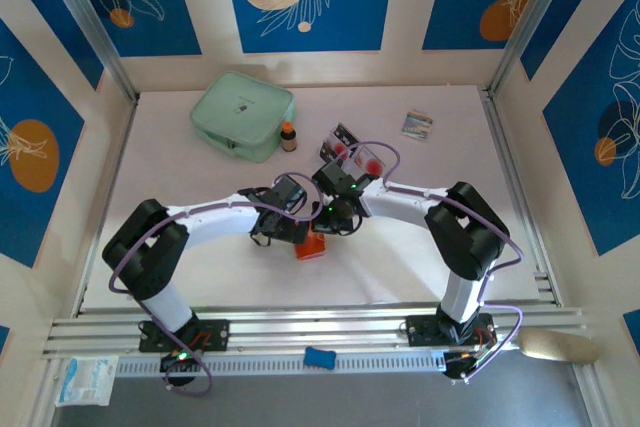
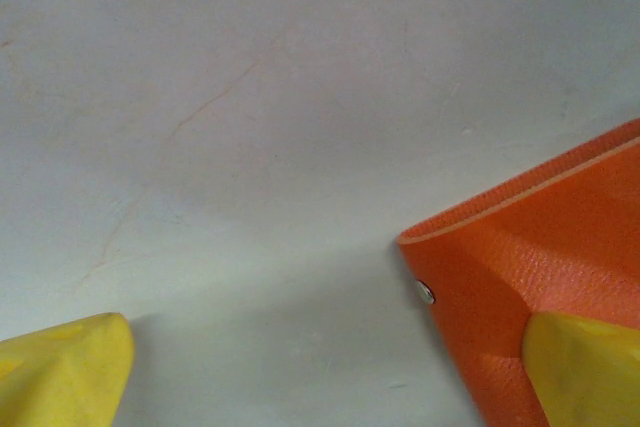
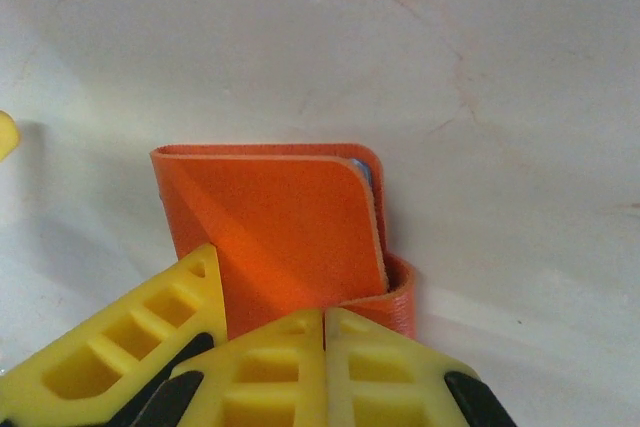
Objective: Put the credit cards into the card holder
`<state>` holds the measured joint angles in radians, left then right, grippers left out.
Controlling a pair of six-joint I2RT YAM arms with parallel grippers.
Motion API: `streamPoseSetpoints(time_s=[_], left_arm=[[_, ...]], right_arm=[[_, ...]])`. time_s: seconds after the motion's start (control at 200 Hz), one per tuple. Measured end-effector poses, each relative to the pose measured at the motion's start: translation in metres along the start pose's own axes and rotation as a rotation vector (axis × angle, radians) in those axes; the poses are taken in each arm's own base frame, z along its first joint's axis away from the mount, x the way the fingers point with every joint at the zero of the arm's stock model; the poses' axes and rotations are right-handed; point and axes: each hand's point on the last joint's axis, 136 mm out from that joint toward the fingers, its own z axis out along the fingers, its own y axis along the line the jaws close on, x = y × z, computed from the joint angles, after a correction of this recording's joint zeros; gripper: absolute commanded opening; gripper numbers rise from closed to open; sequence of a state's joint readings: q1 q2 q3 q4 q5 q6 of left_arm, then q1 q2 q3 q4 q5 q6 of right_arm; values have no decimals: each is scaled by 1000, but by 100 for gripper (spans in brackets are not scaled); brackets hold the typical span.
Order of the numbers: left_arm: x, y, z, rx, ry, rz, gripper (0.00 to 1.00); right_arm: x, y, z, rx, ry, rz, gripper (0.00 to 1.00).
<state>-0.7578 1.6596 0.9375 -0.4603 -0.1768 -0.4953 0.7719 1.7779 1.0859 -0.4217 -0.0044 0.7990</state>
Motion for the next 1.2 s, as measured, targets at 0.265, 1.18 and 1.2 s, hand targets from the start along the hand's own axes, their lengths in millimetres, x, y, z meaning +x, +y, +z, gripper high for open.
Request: streamPoseSetpoints(time_s=[0.265, 1.18, 1.2], left_arm=[[0, 0, 0, 0, 1, 0, 100], [1, -1, 2, 6, 5, 0, 100], [1, -1, 2, 6, 5, 0, 100]], right_arm=[[1, -3, 6, -14, -14, 12, 0], [9, -5, 9, 1, -201, -75, 0], [9, -4, 9, 1, -207, -78, 0]])
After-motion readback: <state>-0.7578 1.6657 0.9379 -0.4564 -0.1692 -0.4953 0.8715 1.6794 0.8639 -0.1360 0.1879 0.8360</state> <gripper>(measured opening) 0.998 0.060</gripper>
